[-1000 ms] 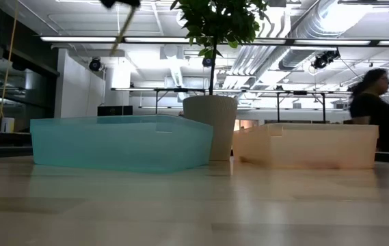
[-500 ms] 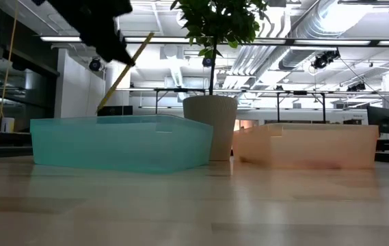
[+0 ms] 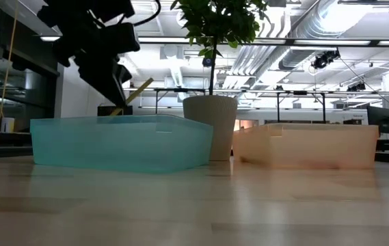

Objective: Sort pens & pencils
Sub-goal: Put the yellow pencil into the blue bin, then return to Home Position

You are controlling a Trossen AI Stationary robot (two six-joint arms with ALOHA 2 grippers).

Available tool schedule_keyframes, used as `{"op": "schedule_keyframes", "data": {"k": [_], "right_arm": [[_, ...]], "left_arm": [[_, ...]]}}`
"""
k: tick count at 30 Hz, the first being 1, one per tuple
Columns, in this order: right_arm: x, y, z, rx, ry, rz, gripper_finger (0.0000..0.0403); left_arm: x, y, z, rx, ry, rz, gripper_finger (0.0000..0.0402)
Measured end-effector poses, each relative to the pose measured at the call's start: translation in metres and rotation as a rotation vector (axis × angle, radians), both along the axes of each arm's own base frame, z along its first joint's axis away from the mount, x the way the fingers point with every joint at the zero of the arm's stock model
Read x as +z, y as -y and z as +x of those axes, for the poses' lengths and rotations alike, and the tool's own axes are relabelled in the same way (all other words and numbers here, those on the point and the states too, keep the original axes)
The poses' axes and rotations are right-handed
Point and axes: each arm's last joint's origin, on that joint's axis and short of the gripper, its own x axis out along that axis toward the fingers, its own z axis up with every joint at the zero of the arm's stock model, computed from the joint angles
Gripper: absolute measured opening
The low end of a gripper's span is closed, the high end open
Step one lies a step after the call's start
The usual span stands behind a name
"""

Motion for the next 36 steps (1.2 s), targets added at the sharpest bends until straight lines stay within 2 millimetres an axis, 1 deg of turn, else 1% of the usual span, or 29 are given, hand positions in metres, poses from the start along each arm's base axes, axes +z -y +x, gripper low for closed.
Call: {"op": "schedule_keyframes", "data": {"k": [2,5,8,10,13,16,19,22,24,26,31,33,36], "right_arm": [[-0.001,0.0,0.002,0.0,-0.008,0.001,0.0115],[-0.004,0.0,0.002,-0.001,-0.03,0.003,0.0115],[-0.005,0.0,0.002,-0.002,-0.044,0.002,0.0115],[-0.005,0.0,0.002,-0.002,-0.047,0.002,0.0115],[-0.005,0.0,0.002,-0.002,-0.047,0.002,0.0115],[-0.005,0.0,0.002,-0.002,-0.049,0.001,0.0115],[-0.007,0.0,0.002,-0.002,-0.069,0.0,0.0115],[-0.012,0.0,0.001,-0.005,-0.113,0.013,0.0115],[-0.016,0.0,0.001,-0.011,-0.147,0.026,0.0115],[-0.019,0.0,0.001,-0.017,-0.176,0.044,0.0115],[-0.023,0.0,-0.001,-0.028,-0.212,0.08,0.0115],[-0.023,0.0,0.0,-0.03,-0.215,0.084,0.0115],[-0.024,0.001,0.0,-0.053,-0.212,0.098,0.0115]], "left_arm": [[-0.001,0.0,0.002,0.002,-0.008,0.001,0.0017],[0.006,-0.002,0.005,-0.008,0.0,0.034,0.0028],[0.019,-0.003,0.011,-0.034,0.039,0.062,0.0059],[0.024,-0.003,0.012,-0.048,0.047,0.075,0.0085],[0.022,-0.004,0.01,-0.058,0.012,0.065,0.0121],[0.019,-0.004,0.007,-0.046,-0.036,0.051,0.0149],[0.028,-0.002,0.006,-0.044,0.027,0.056,0.0169],[0.05,0.003,0.005,-0.026,0.197,0.082,0.0183],[0.07,0.006,-0.003,-0.009,0.324,0.119,0.0189],[0.091,0.01,-0.015,0.003,0.446,0.144,0.0191],[0.14,0.02,-0.055,0.008,0.762,0.183,0.0181],[0.153,0.024,-0.071,0.005,0.853,0.192,0.0177],[0.165,0.03,-0.091,-0.002,0.938,0.226,0.0171]]}}
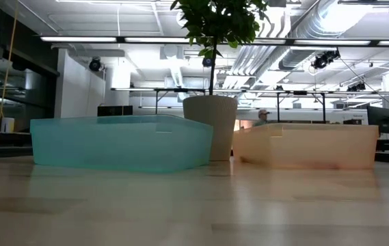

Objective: Sort pens & pencils
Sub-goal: Return to Home Position

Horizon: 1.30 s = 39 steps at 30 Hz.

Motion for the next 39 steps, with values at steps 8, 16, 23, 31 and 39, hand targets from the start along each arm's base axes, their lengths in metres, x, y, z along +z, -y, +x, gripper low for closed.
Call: {"op": "schedule_keyframes", "data": {"k": [8,16,23,31,39], "right_arm": [[-0.002,0.002,-0.001,-0.1,0.005,0.065,0.0115],[-0.012,0.003,0.001,-0.193,-0.057,0.162,0.0115],[-0.019,0.002,0.011,-0.223,-0.085,0.194,0.0115],[-0.021,-0.002,0.014,-0.252,-0.073,0.217,0.0115],[-0.02,-0.008,0.013,-0.286,-0.052,0.232,0.0115]], "left_arm": [[-0.022,0.013,-0.019,-0.039,0.262,0.083,0.0172],[-0.061,0.021,-0.034,-0.098,0.432,0.115,0.0172],[-0.09,0.019,-0.046,-0.085,0.487,0.137,0.0173],[-0.117,0.018,-0.056,-0.073,0.535,0.156,0.0173],[-0.133,0.017,-0.062,-0.068,0.555,0.168,0.0173]]}}
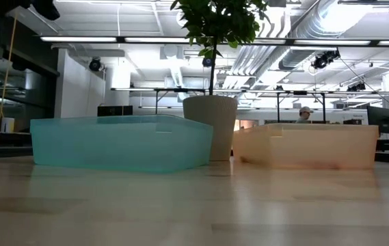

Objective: Sort pens & pencils
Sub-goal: Return to Home Position

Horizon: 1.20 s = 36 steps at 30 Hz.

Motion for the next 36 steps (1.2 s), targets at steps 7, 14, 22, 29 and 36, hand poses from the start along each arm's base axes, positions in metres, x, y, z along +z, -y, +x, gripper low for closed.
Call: {"op": "schedule_keyframes", "data": {"k": [7,14,22,29,36], "right_arm": [[-0.001,-0.004,-0.002,-0.02,-0.003,0.009,0.0115],[-0.004,-0.005,-0.004,-0.037,-0.026,0.025,0.0115],[-0.005,-0.004,-0.004,-0.052,-0.036,0.014,0.0115],[-0.006,-0.003,-0.005,-0.066,-0.049,0.002,0.0115],[-0.008,-0.003,-0.007,-0.067,-0.078,-0.01,0.0115]], "left_arm": [[-0.018,0.0,-0.002,-0.002,-0.001,0.002,0.0173],[-0.033,0.0,0.004,0.017,-0.151,0.014,0.0172],[-0.058,0.001,0.011,0.023,-0.415,0.023,0.0173],[-0.071,0.0,0.012,0.028,-0.548,0.006,0.0172],[-0.074,0.003,0.012,-0.054,-0.585,0.003,0.0172]]}}
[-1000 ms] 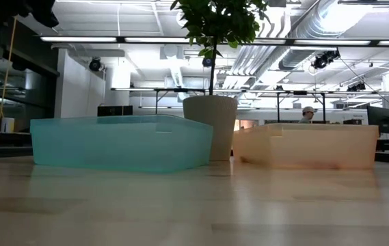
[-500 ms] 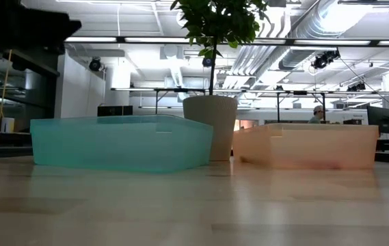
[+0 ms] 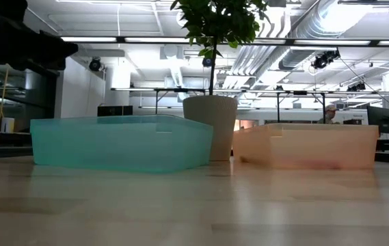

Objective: Sort pens & pencils
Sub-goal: Return to Home Position

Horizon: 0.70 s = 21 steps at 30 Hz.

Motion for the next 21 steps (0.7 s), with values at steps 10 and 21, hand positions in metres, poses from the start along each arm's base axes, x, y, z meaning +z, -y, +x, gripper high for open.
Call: {"op": "schedule_keyframes", "data": {"k": [10,21], "right_arm": [[0.014,-0.016,-0.032,0.066,0.078,-0.023,0.0115],[0.035,-0.034,-0.103,0.146,0.222,-0.109,0.0115]], "left_arm": [[-0.002,0.0,0.002,0.001,-0.03,-0.001,0.0172],[-0.003,0.0,0.002,0.001,-0.036,0.005,0.0172]]}}
